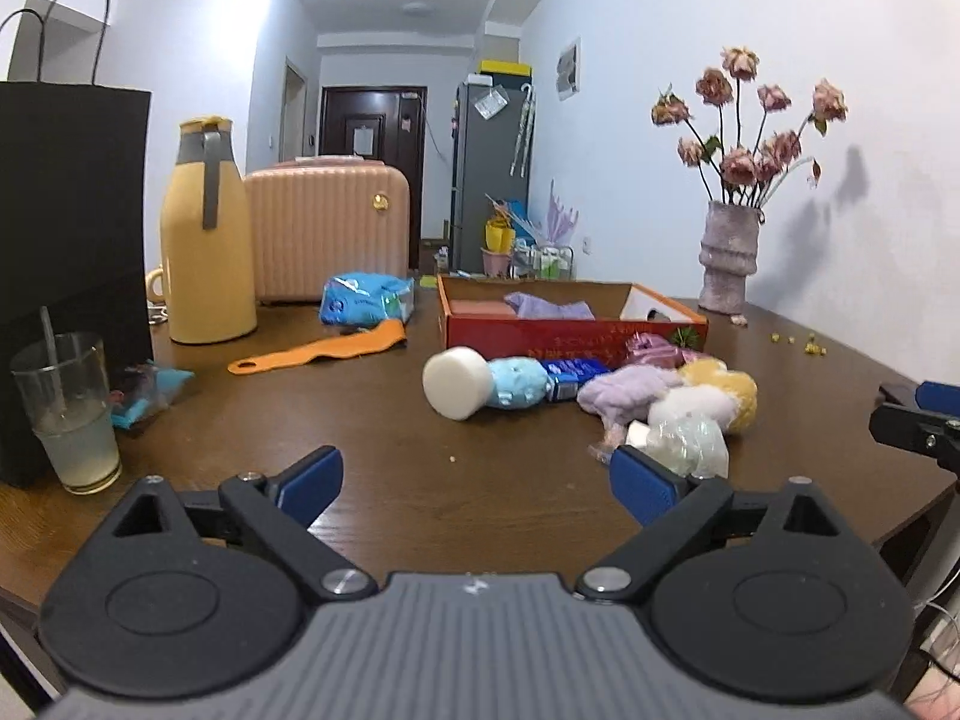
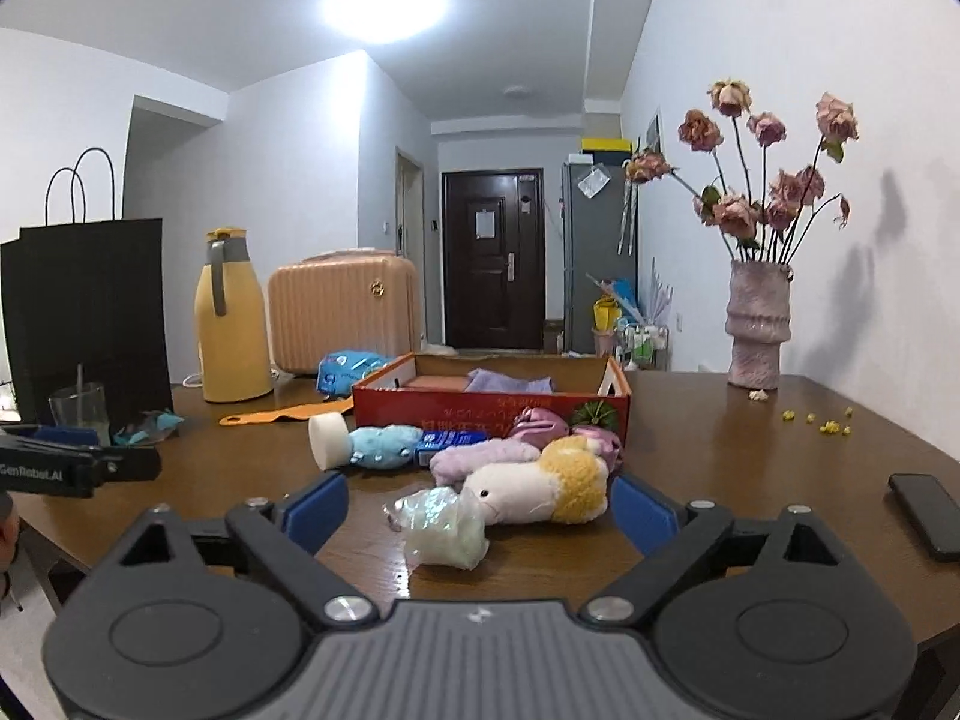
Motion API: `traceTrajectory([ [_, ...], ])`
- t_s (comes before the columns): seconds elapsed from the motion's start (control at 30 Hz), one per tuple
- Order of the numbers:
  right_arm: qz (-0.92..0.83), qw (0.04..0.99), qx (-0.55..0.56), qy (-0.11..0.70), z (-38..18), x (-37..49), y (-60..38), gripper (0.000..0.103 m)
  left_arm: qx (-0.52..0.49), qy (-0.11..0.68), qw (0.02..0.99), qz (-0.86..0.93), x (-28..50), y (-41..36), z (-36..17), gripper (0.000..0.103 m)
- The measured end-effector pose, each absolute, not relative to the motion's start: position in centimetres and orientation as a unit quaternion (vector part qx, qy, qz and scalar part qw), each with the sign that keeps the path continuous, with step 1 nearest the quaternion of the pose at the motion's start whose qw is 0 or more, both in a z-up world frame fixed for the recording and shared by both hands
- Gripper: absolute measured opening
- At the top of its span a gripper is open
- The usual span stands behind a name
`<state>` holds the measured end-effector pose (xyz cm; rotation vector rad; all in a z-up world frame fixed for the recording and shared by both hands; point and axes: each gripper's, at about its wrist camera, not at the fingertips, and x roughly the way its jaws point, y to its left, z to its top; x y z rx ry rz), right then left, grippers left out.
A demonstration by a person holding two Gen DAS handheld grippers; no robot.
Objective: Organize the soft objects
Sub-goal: 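Move the left gripper back toward the white foam cylinder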
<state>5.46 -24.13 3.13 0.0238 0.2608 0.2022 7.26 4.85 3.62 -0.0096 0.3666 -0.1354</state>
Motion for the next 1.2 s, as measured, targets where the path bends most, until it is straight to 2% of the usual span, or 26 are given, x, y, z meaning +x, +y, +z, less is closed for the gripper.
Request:
traceTrajectory([
  [0.47,0.093,0.978,0.036,0.183,0.0,10.1,-23.8,0.093,0.007,0.239,0.966,-0.094,11.9,2.6,0.6,0.098],
  [0.6,0.106,0.974,0.048,0.196,-0.6,11.8,-23.7,0.089,0.017,0.253,0.962,-0.103,14.0,1.6,-0.2,0.098],
  [0.83,0.123,0.967,0.056,0.216,-1.2,15.5,-22.9,0.088,0.029,0.265,0.958,-0.105,17.6,0.7,-0.1,0.097],
  [1.0,0.147,0.961,0.063,0.225,-1.7,18.1,-21.9,0.083,0.028,0.269,0.957,-0.106,20.0,0.2,0.1,0.097],
  [1.2,0.169,0.953,0.057,0.243,-2.5,20.1,-21.2,0.068,0.039,0.275,0.953,-0.119,22.0,-1.4,-0.2,0.095],
])
